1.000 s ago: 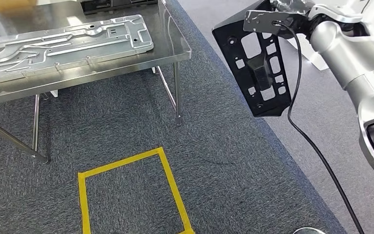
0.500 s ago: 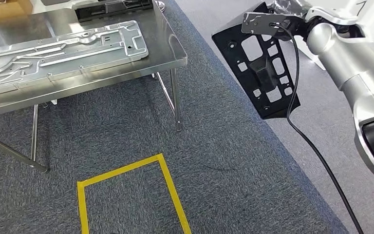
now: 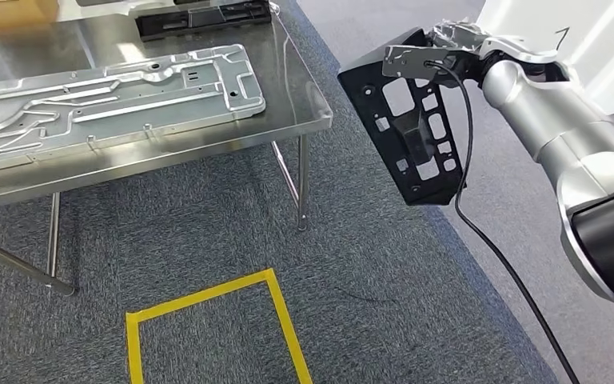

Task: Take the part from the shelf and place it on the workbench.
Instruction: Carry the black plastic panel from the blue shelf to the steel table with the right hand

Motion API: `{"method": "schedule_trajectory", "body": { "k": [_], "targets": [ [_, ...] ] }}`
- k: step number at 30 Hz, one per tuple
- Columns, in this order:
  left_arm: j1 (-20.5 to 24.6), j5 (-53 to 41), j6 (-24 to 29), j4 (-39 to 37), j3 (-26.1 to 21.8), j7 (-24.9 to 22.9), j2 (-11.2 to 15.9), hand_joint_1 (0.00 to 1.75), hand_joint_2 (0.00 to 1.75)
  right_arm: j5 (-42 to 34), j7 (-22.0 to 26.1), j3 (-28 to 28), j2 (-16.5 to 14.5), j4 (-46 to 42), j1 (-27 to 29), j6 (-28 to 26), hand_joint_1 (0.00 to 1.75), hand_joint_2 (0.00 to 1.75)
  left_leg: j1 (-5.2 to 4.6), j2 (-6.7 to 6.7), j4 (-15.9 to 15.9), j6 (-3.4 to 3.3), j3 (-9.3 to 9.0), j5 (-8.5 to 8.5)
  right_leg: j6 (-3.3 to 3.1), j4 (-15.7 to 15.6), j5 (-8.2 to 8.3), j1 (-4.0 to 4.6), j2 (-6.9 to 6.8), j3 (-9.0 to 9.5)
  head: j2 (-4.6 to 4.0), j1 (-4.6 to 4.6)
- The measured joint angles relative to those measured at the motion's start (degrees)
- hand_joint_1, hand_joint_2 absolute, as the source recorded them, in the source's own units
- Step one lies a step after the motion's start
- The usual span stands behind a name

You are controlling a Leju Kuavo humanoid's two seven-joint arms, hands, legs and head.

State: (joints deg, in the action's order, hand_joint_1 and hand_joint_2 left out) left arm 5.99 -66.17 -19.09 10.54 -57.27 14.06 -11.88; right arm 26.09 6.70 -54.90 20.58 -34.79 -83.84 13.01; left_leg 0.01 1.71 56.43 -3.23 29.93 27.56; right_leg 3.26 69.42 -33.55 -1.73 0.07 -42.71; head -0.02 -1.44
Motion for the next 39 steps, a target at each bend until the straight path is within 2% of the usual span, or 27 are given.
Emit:
{"method": "schedule_trajectory", "body": {
  "k": [1,2,3,4,5,7,8,10,12,13,14,15,17,18,19,22,24,27,28,29,30,32,33,34,35,38,39],
  "targets": [
    [-0.08,-0.01,-0.01,-0.01,-0.02,-0.01,-0.04,0.0,1.75,0.18,0.22,0.0,-0.02,0.41,-0.12,0.04,1.75,1.75,-0.01,0.15,-0.01,0.08,-0.97,0.89,-0.51,-3.73,3.74,0.36,-0.04,-0.06,0.0,0.0],
    [-0.15,-0.01,-0.02,-0.05,-0.03,-0.01,-0.13,0.0,1.75,0.35,0.42,-0.01,-0.06,0.84,-0.23,0.09,1.75,1.75,-0.11,0.31,0.19,0.28,-1.87,1.82,-1.06,-7.69,8.68,0.84,0.0,-0.03,0.0,0.0],
    [-0.19,-0.01,-0.03,-0.09,-0.04,-0.03,-0.21,0.0,1.75,0.49,0.57,-0.01,-0.15,1.27,-0.31,0.19,1.75,1.75,-0.18,0.44,0.15,0.57,-2.49,2.66,-1.56,-10.44,12.76,1.25,0.01,0.12,0.0,0.03],
    [-0.23,-0.01,-0.06,-0.13,-0.05,-0.07,-0.26,0.0,1.75,0.63,0.67,-0.01,-0.24,1.63,-0.36,0.27,1.75,1.75,-0.26,0.52,0.06,0.89,-3.13,3.34,-1.99,-12.06,15.47,1.57,0.08,0.26,0.0,0.05],
    [-0.19,0.01,-0.07,-0.16,-0.07,-0.11,-0.28,0.0,1.75,0.72,0.74,0.01,-0.4,1.88,-0.53,0.35,1.75,1.75,-0.36,0.54,0.05,1.2,-3.72,3.78,-2.31,-12.61,16.09,1.73,0.16,0.47,0.0,0.11],
    [0.12,0.05,-0.08,-0.09,-0.08,-0.16,-0.13,0.0,1.75,0.83,0.85,0.06,-0.68,2.13,-1.13,0.43,1.75,1.75,-0.57,0.31,0.68,1.63,-4.33,3.82,-2.96,-12.66,14.91,1.37,0.18,1.62,0.0,0.2],
    [0.31,0.1,-0.11,-0.07,-0.08,-0.17,-0.08,0.0,1.75,0.86,0.93,0.08,-0.84,2.23,-1.4,0.45,1.75,1.75,-0.64,0.04,2.39,1.78,-3.81,3.73,-3.26,-12.99,14.46,1.1,0.15,2.43,0.0,0.23],
    [0.51,0.19,-0.2,-0.05,-0.09,-0.2,0.0,0.0,1.75,0.99,1.01,0.08,-1.0,2.59,-1.29,0.63,1.75,1.75,-0.51,-0.5,8.43,2.13,-0.81,4.92,-3.54,-13.65,13.58,0.83,0.18,4.26,0.0,0.21],
    [0.5,0.25,-0.25,-0.04,-0.13,-0.22,0.06,0.0,1.75,1.14,1.03,0.07,-1.1,3.07,-0.44,0.86,1.75,1.75,-0.27,-0.75,14.24,2.66,3.23,8.5,-3.5,-13.98,12.5,0.73,0.2,5.82,0.0,0.2],
    [0.44,0.25,-0.26,-0.04,-0.16,-0.22,0.08,0.0,1.75,1.21,1.04,0.07,-1.14,3.26,-0.04,0.96,1.75,1.75,-0.18,-0.78,15.32,2.94,4.8,9.83,-3.42,-14.0,11.91,0.65,0.22,6.52,0.0,0.2],
    [0.37,0.24,-0.26,-0.04,-0.2,-0.22,0.08,0.0,1.75,1.28,1.06,0.07,-1.19,3.38,0.19,1.01,1.75,1.75,-0.08,-0.82,14.67,3.21,5.75,9.79,-3.32,-14.0,11.37,0.56,0.25,7.16,0.0,0.2],
    [0.29,0.22,-0.27,-0.04,-0.24,-0.21,0.08,0.0,1.75,1.34,1.07,0.07,-1.2,3.47,0.23,1.06,1.75,1.75,0.06,-0.87,12.35,3.39,6.11,7.9,-3.17,-14.0,10.86,0.48,0.28,7.78,0.0,0.2],
    [0.1,0.19,-0.31,-0.05,-0.32,-0.2,0.09,0.0,1.75,1.43,1.1,0.07,-1.29,3.56,0.01,1.15,1.75,1.75,0.37,-1.03,5.13,3.49,5.87,0.44,-2.74,-13.97,9.94,0.43,0.38,8.86,0.0,0.2],
    [0.04,0.19,-0.36,-0.06,-0.35,-0.19,0.11,0.0,1.75,1.49,1.13,0.07,-1.33,3.6,-0.18,1.23,1.75,1.75,0.33,-1.14,2.15,3.29,5.49,-2.39,-2.43,-13.95,9.54,0.44,0.46,9.19,0.0,0.2],
    [-0.01,0.19,-0.4,-0.07,-0.37,-0.18,0.13,0.0,1.75,1.55,1.15,0.07,-1.37,3.65,-0.35,1.33,1.75,1.75,0.24,-1.21,0.44,2.98,5.27,-4.11,-2.07,-13.92,9.2,0.46,0.55,9.38,0.0,0.21],
    [0.07,0.19,-0.51,-0.06,-0.42,-0.16,0.22,0.0,1.75,1.75,1.15,0.08,-1.37,3.74,-1.07,1.54,1.75,1.75,-0.06,-1.27,-0.13,1.82,4.72,-4.14,-1.01,-13.69,8.33,0.36,0.61,9.54,0.0,0.22],
    [0.23,0.23,-0.58,-0.05,-0.46,-0.16,0.26,0.0,1.75,1.85,1.13,0.11,-1.36,3.76,-1.69,1.56,1.75,1.75,0.02,-1.29,-0.52,1.07,4.13,-3.91,-0.6,-10.79,6.68,0.27,0.39,8.3,0.0,0.22],
    [0.35,0.33,-0.6,-0.04,-0.51,-0.16,0.27,0.0,1.75,1.9,1.13,0.13,-1.34,3.85,-1.78,1.62,1.75,1.75,-0.12,-1.27,-0.63,0.17,3.15,-3.08,-0.2,0.67,2.47,0.31,0.21,2.11,0.0,0.22],
    [0.3,0.34,-0.62,-0.04,-0.52,-0.16,0.27,0.0,1.75,1.93,1.13,0.13,-1.34,3.93,-1.54,1.65,1.75,1.75,-0.22,-1.22,-0.6,0.04,2.68,-2.68,-0.18,3.33,2.26,0.32,0.2,0.3,0.0,0.22],
    [0.24,0.34,-0.65,-0.04,-0.55,-0.16,0.26,0.0,1.75,2.0,1.13,0.13,-1.34,4.01,-1.33,1.68,1.75,1.75,-0.32,-1.14,-0.53,-0.01,2.14,-2.22,-0.31,3.84,3.35,0.36,0.2,-0.59,0.0,0.22],
    [0.2,0.35,-0.68,-0.04,-0.56,-0.16,0.26,0.0,1.75,2.07,1.13,0.13,-1.33,4.07,-1.27,1.7,1.75,1.75,-0.43,-1.03,-0.44,-0.01,1.58,-1.74,-0.61,1.97,5.62,0.45,0.2,-0.38,0.0,0.22],
    [0.18,0.37,-0.74,-0.05,-0.6,-0.16,0.19,0.0,1.75,2.27,1.13,0.13,-1.29,4.13,-1.58,1.72,1.75,1.75,-0.64,-0.87,-0.19,0.16,0.56,-0.68,-1.56,-5.56,10.98,0.95,0.17,2.06,0.0,0.21],
    [0.19,0.38,-0.77,-0.06,-0.61,-0.16,0.15,0.0,1.75,2.37,1.13,0.13,-1.28,4.13,-1.81,1.75,1.75,1.75,-0.75,-0.81,-0.01,0.36,0.27,-0.21,-1.99,-8.7,12.45,1.26,0.12,3.28,0.0,0.22],
    [0.24,0.42,-0.79,-0.07,-0.62,-0.16,0.1,0.0,1.75,2.48,1.13,0.13,-1.28,4.13,-1.99,1.78,1.75,1.75,-0.8,-0.78,0.14,0.64,0.13,0.19,-2.41,-10.69,12.75,1.53,0.07,4.19,0.0,0.22],
    [0.31,0.45,-0.82,-0.07,-0.64,-0.16,0.06,0.0,1.75,2.6,1.13,0.13,-1.29,4.13,-2.09,1.8,1.75,1.75,-0.82,-0.77,0.19,0.98,0.09,0.5,-2.72,-11.27,12.11,1.7,0.03,4.64,0.0,0.23],
    [0.55,0.52,-0.93,-0.06,-0.68,-0.17,0.13,0.0,1.75,2.89,1.13,0.18,-1.36,4.1,-2.23,1.83,1.75,1.75,-0.98,-0.86,0.6,1.93,-0.01,1.78,-3.34,-12.4,10.89,1.19,0.05,5.55,0.0,0.23],
    [0.59,0.53,-0.95,-0.06,-0.69,-0.17,0.17,0.0,1.75,2.93,1.13,0.21,-1.4,4.1,-2.24,1.84,1.75,1.75,-0.99,-0.93,2.09,2.19,0.54,2.75,-3.56,-12.79,10.68,0.97,0.04,6.02,0.0,0.22]
  ]
}}
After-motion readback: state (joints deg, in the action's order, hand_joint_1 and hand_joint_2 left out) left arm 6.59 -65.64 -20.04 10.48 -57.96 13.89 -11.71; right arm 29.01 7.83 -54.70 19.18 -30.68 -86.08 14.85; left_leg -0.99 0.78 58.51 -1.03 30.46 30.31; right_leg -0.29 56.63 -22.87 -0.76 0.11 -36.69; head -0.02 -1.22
